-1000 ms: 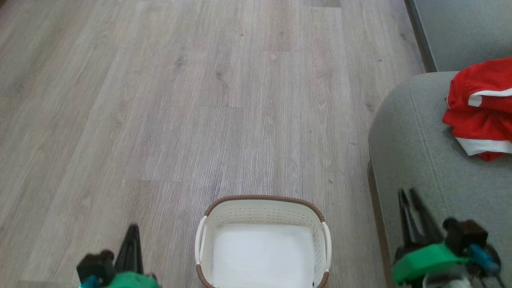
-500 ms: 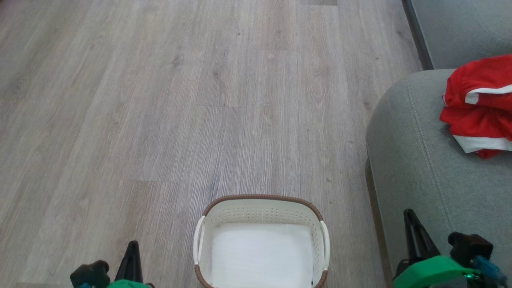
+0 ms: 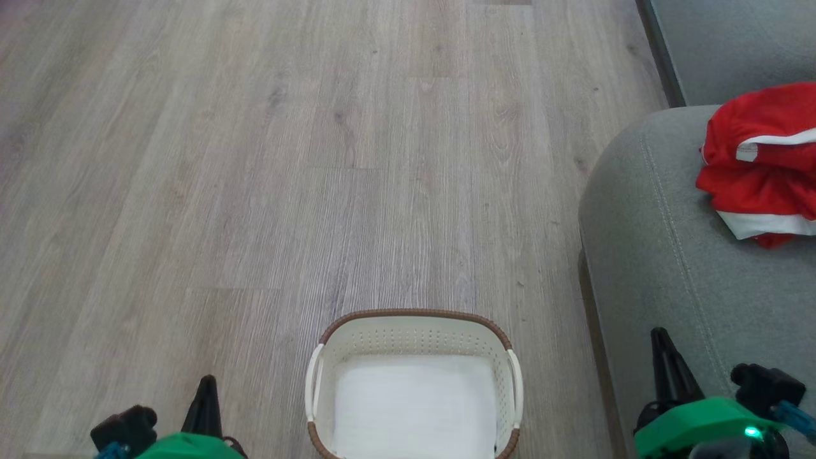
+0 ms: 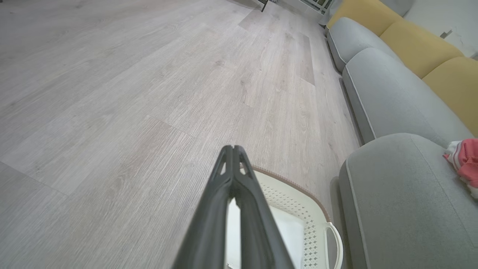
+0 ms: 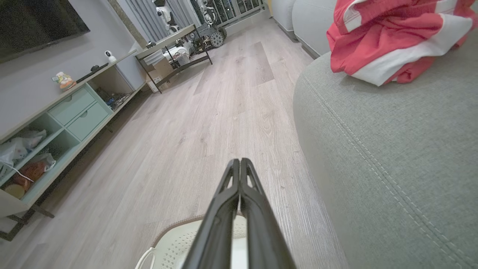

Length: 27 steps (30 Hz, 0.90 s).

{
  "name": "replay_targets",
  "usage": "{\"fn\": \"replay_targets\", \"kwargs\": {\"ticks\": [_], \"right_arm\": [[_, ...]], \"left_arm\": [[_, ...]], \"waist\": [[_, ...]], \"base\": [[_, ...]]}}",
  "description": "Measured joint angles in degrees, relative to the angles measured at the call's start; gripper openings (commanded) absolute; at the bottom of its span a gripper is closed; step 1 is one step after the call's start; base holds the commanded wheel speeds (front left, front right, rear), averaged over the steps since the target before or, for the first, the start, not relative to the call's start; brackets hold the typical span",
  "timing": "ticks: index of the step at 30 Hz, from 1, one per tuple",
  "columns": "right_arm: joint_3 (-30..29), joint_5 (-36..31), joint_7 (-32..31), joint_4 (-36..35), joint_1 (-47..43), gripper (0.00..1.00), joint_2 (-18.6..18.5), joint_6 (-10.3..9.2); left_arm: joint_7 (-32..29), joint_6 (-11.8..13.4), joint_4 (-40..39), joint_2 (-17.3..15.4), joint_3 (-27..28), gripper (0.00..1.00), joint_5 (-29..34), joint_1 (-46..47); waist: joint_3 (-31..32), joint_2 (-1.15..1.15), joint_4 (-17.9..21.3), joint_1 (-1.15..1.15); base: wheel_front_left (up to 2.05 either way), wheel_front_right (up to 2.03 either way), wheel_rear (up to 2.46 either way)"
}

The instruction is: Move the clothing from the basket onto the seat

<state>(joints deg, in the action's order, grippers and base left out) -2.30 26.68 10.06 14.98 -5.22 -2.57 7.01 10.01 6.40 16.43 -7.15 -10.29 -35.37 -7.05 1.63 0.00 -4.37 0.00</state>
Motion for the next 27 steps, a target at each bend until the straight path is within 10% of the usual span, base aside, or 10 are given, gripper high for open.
{"fn": "replay_targets", "kwargs": {"ticks": [27], "right_arm": [[-1.5, 17.7, -4.5, 0.2, 2.5, 0.0, 0.0, 0.0]], "left_arm": [[-4.5, -3.7, -0.1, 1.3, 3.8, 0.0, -15.4, 2.5]], "waist": [[-0.5, 0.0, 1.2, 0.0]], "base": [[0.0, 0.0, 0.0]]}}
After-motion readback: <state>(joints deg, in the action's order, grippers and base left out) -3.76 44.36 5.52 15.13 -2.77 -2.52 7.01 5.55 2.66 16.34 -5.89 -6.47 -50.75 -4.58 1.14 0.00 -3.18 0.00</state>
